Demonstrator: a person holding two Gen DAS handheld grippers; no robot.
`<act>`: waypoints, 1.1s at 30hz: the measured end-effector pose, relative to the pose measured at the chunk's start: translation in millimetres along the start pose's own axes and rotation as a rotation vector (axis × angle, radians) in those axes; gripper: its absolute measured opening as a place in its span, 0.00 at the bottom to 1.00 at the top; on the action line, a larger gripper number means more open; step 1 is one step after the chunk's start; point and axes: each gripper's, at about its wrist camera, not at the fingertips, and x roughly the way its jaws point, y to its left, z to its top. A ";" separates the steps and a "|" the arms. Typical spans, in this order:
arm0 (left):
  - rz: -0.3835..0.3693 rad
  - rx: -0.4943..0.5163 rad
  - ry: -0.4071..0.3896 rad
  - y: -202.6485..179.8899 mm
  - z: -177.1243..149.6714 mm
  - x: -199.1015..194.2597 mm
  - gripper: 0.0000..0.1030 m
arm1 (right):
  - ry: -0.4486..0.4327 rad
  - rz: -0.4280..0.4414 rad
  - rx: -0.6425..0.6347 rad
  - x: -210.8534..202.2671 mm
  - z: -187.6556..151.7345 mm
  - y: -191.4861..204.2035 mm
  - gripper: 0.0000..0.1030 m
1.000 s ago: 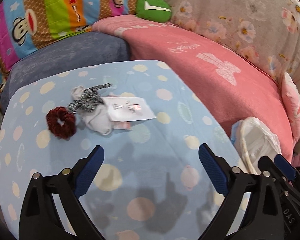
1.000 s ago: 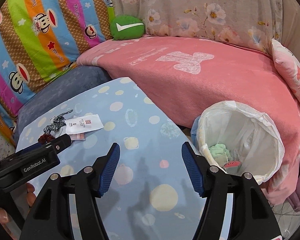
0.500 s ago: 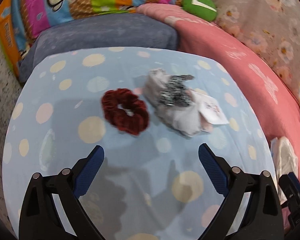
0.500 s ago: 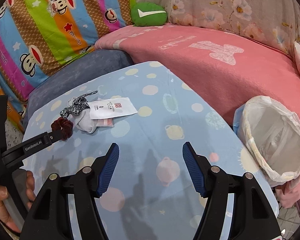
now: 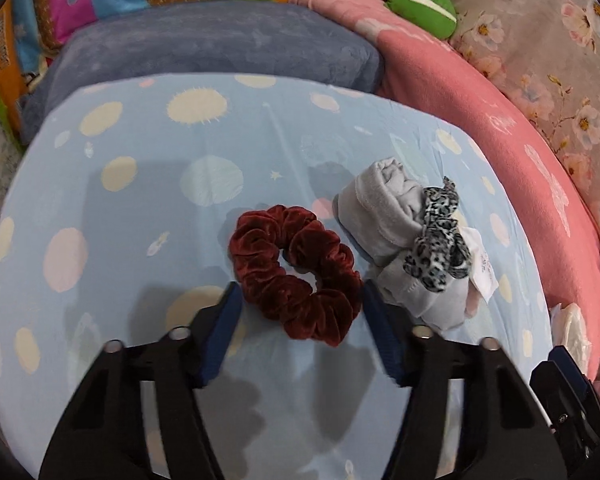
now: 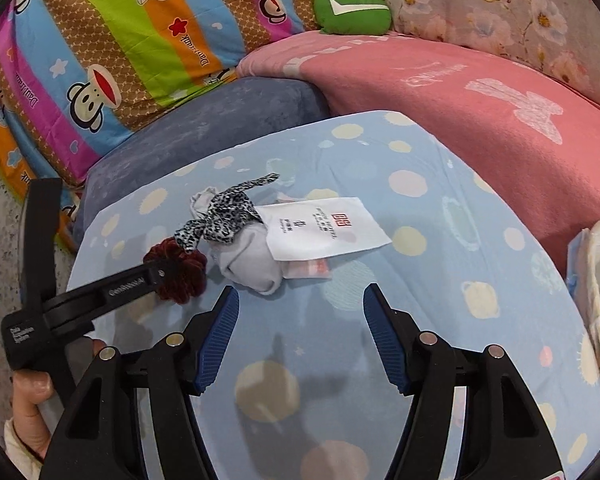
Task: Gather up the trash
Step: 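Grasp the red velvet scrunchie with the left gripper while the right grasps the leopard scrunchie, then carry both scrunchies over the white bin and open both grippers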
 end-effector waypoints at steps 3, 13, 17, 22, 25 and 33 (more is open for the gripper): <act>-0.009 -0.009 0.007 3.2 4.2 5.9 0.32 | 0.007 0.022 -0.015 13.9 9.5 17.8 0.53; -0.026 0.011 -0.017 11.4 9.6 -5.2 0.14 | 0.058 0.078 -0.040 58.7 26.4 51.5 0.29; -0.040 0.010 -0.021 12.5 13.2 -9.6 0.14 | 0.072 0.074 -0.036 72.0 30.1 54.0 0.16; -0.024 0.034 -0.061 7.1 15.8 -23.5 0.13 | 0.055 0.069 -0.032 66.1 30.6 52.9 0.04; -0.033 0.051 -0.079 -1.4 16.8 -34.9 0.12 | 0.031 0.082 -0.022 51.2 32.0 50.4 0.03; -0.079 0.107 -0.139 -42.0 14.4 -76.3 0.11 | -0.047 0.082 0.003 -1.4 38.3 32.1 0.03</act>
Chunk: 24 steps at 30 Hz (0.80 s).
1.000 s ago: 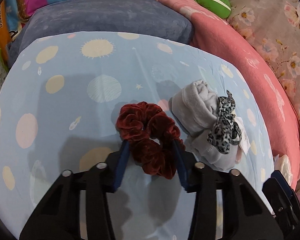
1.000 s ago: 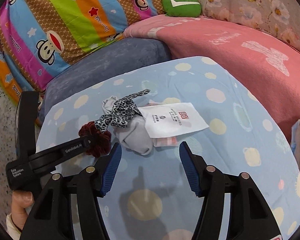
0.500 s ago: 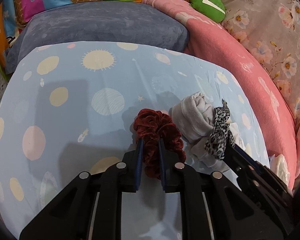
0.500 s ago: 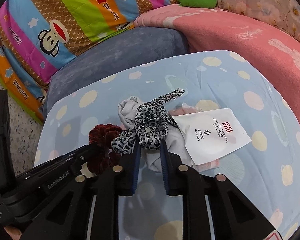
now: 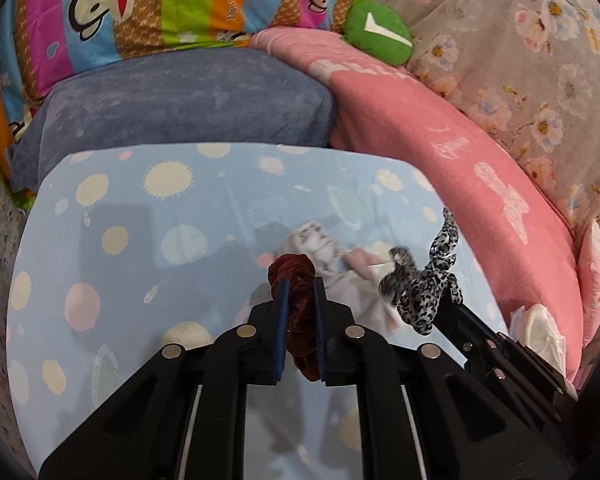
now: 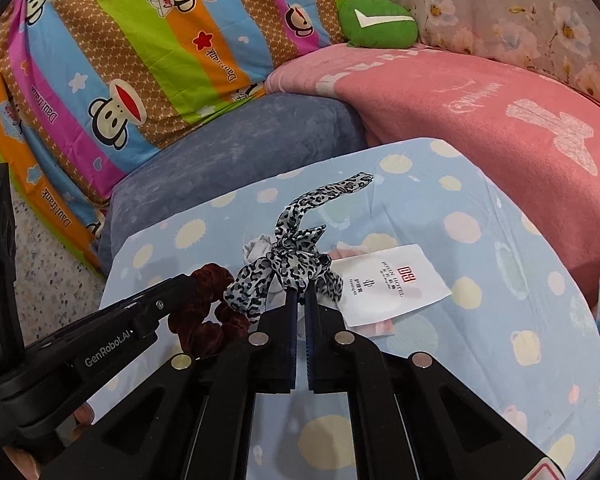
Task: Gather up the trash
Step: 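Carry both scrunchies over the white bin and open both grippers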
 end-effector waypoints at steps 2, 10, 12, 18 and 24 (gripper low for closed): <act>-0.010 0.021 -0.015 -15.1 0.8 -10.0 0.11 | -0.024 -0.008 0.008 -15.7 1.3 -7.2 0.03; -0.071 0.120 -0.052 -91.9 -5.1 -39.1 0.11 | -0.101 -0.044 0.075 -75.8 -3.1 -58.0 0.03; -0.090 0.150 -0.055 -115.5 -9.1 -43.8 0.11 | -0.119 -0.060 0.095 -90.9 -4.6 -74.7 0.03; -0.152 0.237 -0.048 -184.9 -26.0 -51.0 0.11 | -0.165 -0.124 0.152 -133.5 -11.1 -129.5 0.03; -0.220 0.321 -0.021 -252.0 -47.3 -48.8 0.11 | -0.198 -0.192 0.213 -169.4 -26.4 -187.0 0.03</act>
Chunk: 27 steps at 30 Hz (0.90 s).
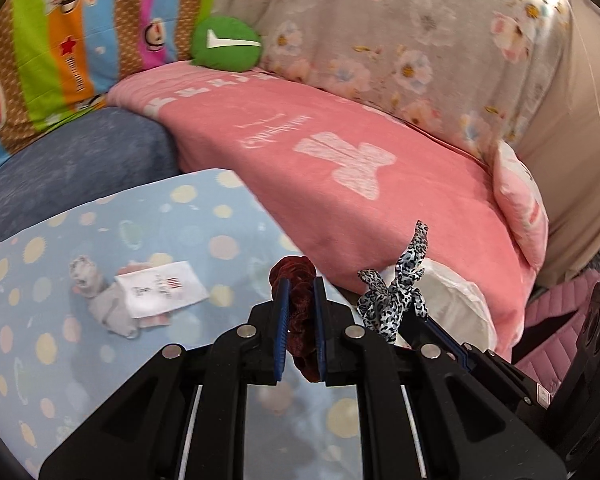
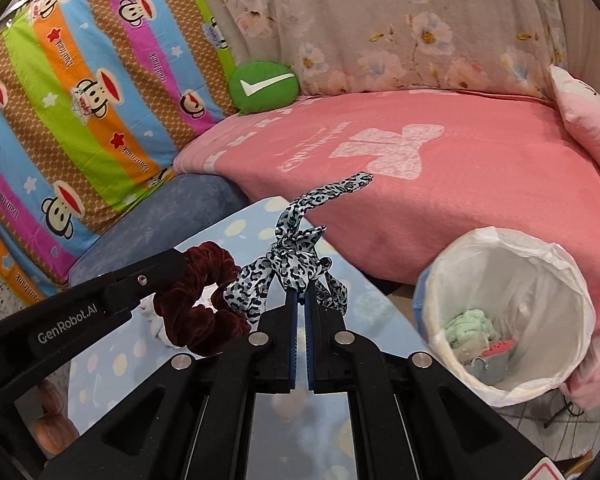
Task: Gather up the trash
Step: 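Carry both scrunchies over the white bin and open both grippers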
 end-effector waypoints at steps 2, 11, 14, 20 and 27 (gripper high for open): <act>-0.029 0.019 0.011 -21.7 -0.7 7.0 0.11 | -0.008 -0.025 0.023 -7.2 -1.3 -22.4 0.03; -0.111 0.124 0.063 -111.9 -7.8 42.5 0.11 | -0.019 -0.123 0.138 -29.0 -11.7 -117.9 0.03; -0.139 0.145 0.084 -134.9 -10.0 55.3 0.11 | -0.023 -0.149 0.172 -34.6 -15.4 -142.4 0.03; -0.181 0.181 0.104 -173.0 -13.2 80.2 0.14 | -0.025 -0.186 0.224 -37.2 -20.4 -176.2 0.03; -0.134 0.189 0.054 -179.4 -7.9 78.5 0.54 | -0.005 -0.207 0.246 -28.0 -26.2 -193.7 0.03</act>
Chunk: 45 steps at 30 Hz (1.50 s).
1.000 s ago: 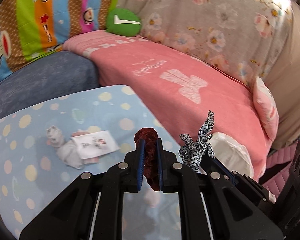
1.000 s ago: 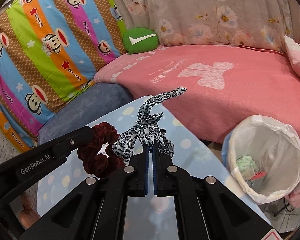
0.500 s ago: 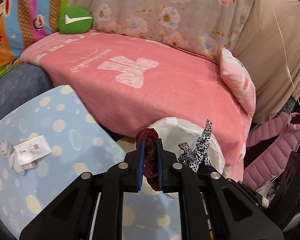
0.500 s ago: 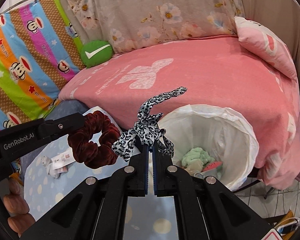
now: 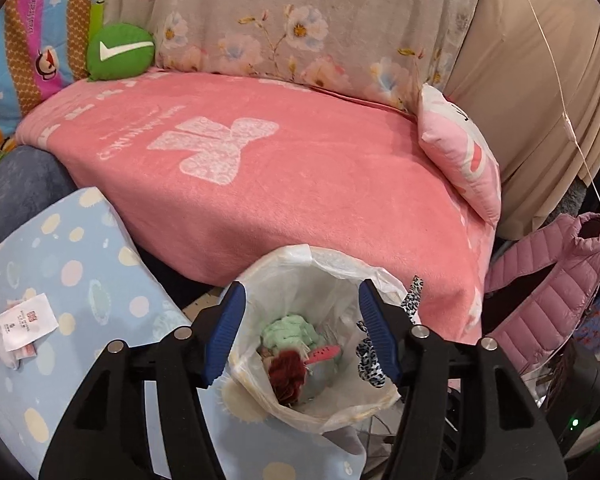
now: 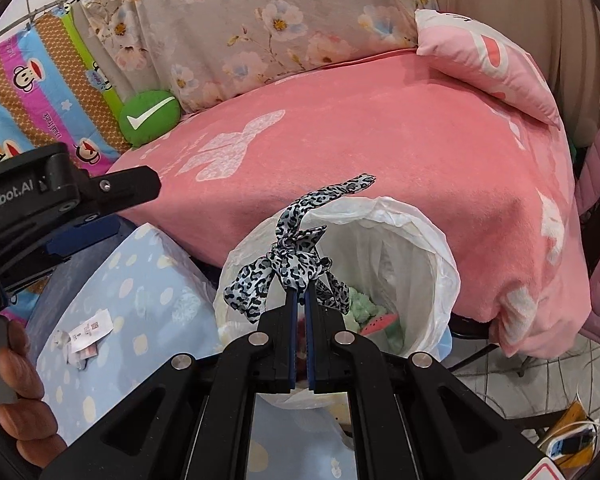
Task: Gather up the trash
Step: 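Carry both scrunchies over the white bin and open both grippers, then move both grippers back from the bin toward the grey socks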
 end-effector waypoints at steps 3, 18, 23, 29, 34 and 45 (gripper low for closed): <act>0.030 0.003 0.009 5.7 -2.6 -0.4 0.54 | 0.005 -0.003 0.000 4.8 0.8 0.2 0.03; 0.114 -0.068 -0.005 54.0 -11.5 -12.5 0.60 | -0.028 -0.037 -0.070 8.0 4.0 30.0 0.40; 0.136 -0.087 -0.014 68.6 -15.9 -19.3 0.63 | -0.030 -0.037 -0.098 4.0 2.1 40.3 0.42; 0.155 -0.110 -0.023 84.5 -21.2 -29.1 0.63 | -0.036 -0.022 -0.115 -3.3 -3.3 54.7 0.49; 0.179 -0.136 -0.026 100.8 -27.9 -37.9 0.68 | -0.035 -0.012 -0.147 -6.0 -10.2 71.9 0.56; 0.221 -0.215 -0.018 143.8 -45.1 -54.8 0.70 | -0.015 0.020 -0.203 -5.3 -30.3 115.6 0.63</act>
